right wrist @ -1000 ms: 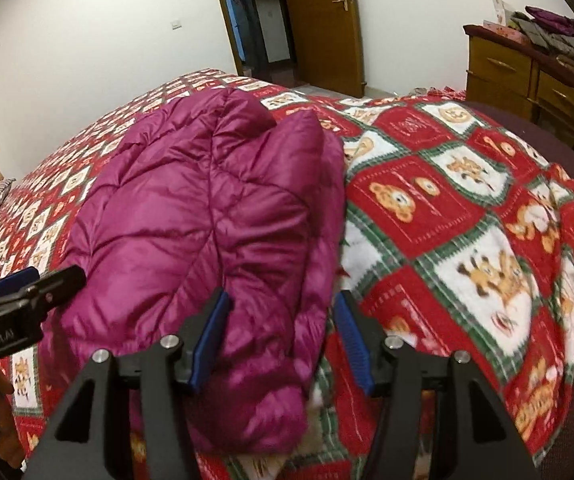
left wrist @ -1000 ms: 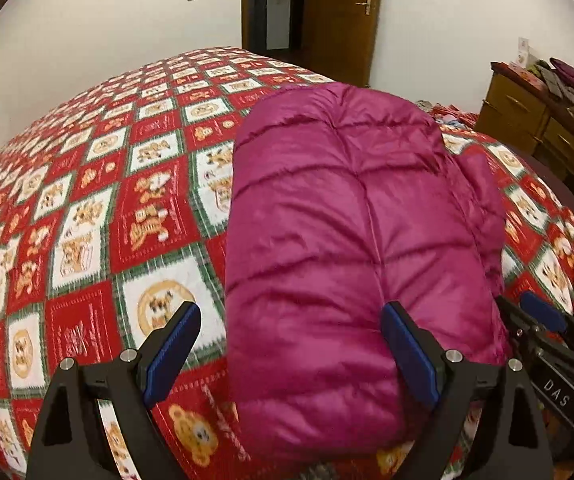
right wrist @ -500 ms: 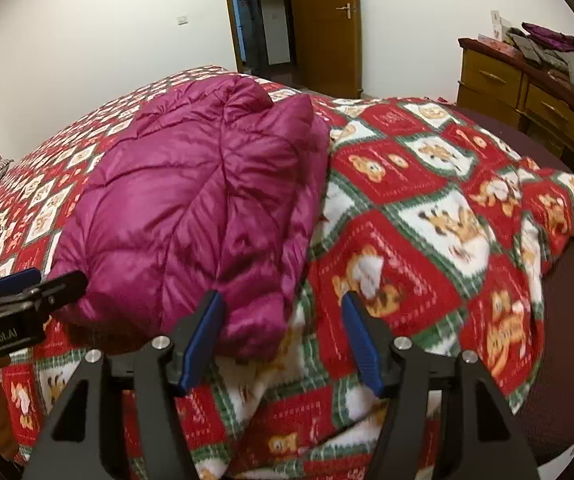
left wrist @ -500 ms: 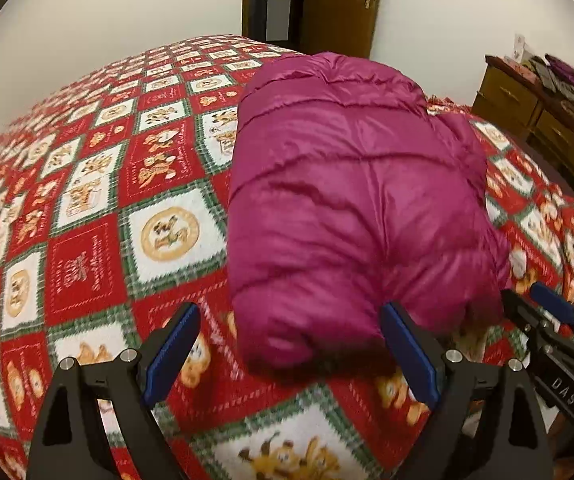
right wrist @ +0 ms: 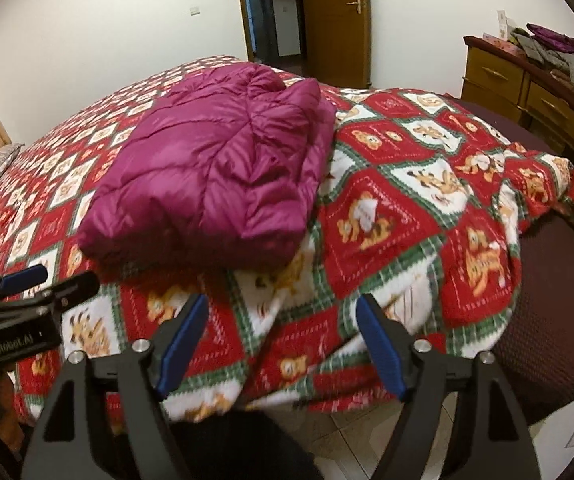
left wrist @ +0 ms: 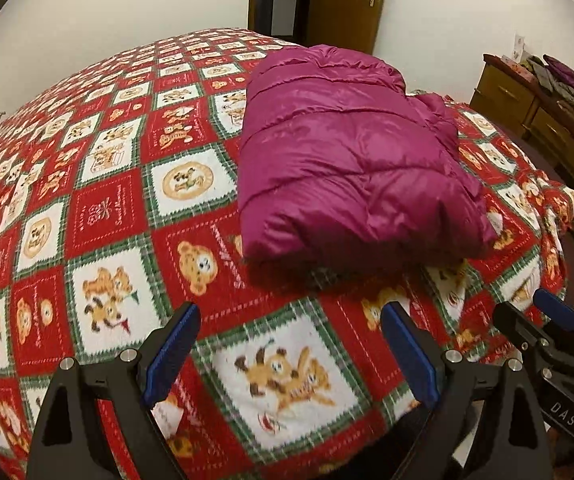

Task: Fold large clothes

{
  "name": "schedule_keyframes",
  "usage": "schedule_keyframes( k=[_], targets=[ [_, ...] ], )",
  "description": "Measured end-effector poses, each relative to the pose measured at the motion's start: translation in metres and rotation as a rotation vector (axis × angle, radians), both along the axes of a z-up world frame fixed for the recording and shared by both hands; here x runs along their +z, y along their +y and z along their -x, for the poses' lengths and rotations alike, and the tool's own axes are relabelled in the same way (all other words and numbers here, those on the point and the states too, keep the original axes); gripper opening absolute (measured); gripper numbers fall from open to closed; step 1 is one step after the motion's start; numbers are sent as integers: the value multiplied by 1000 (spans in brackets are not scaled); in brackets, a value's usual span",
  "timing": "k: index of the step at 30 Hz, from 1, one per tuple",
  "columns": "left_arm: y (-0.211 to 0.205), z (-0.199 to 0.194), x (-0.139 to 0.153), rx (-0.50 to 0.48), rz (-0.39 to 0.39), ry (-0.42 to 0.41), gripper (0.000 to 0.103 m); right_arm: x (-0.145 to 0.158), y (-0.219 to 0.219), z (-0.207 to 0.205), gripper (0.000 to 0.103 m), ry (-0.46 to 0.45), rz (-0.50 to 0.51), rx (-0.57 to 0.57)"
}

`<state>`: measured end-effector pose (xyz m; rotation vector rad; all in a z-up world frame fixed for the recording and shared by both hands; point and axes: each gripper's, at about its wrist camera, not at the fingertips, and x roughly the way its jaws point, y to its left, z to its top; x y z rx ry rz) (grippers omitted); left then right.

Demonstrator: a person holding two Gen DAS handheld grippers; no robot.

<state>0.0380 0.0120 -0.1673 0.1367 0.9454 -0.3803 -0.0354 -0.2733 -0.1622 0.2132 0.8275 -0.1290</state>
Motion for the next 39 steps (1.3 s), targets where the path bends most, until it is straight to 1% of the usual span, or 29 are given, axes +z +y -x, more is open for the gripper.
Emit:
schedule_keyframes(
  k=[2,5,7,10,13,16,19,22,26,28,32,36,39],
  targets=[
    [0,7,2,-8,-27,-3,92,1,1,7,81,7,-14,3],
    [-3,22,6,-37,-71,-40,92,3,2,14,82,15,-43,10],
    [-2,30,8,-54,-81,-57,92,4,5,17,82,18,-48,16],
    [0,38,9,-64,-87,-56,92,8,10,21,83,27,-42,27],
    [1,46,12,-67,-117,-68,92,12,14,26,84,25,-40,30],
    [3,52,23,-44,-136,-120,92,19,16,32,85,16,-34,33],
    [10,60,40,-5,-128,-188,92,28,16,38,85,-5,-45,28],
    [13,69,60,19,-121,-276,92,42,16,45,85,-36,-52,20],
    [12,82,85,36,-145,-415,92,66,17,53,90,-100,-53,11],
    [13,84,96,42,-139,-458,92,80,18,57,90,-141,-45,10],
    [18,78,116,44,-54,-449,92,101,18,60,93,-214,-40,4],
    [16,73,131,57,-48,-466,92,122,17,58,94,-284,-20,-8],
    [15,73,143,62,-27,-482,92,134,12,55,95,-327,-7,-23]
  ],
)
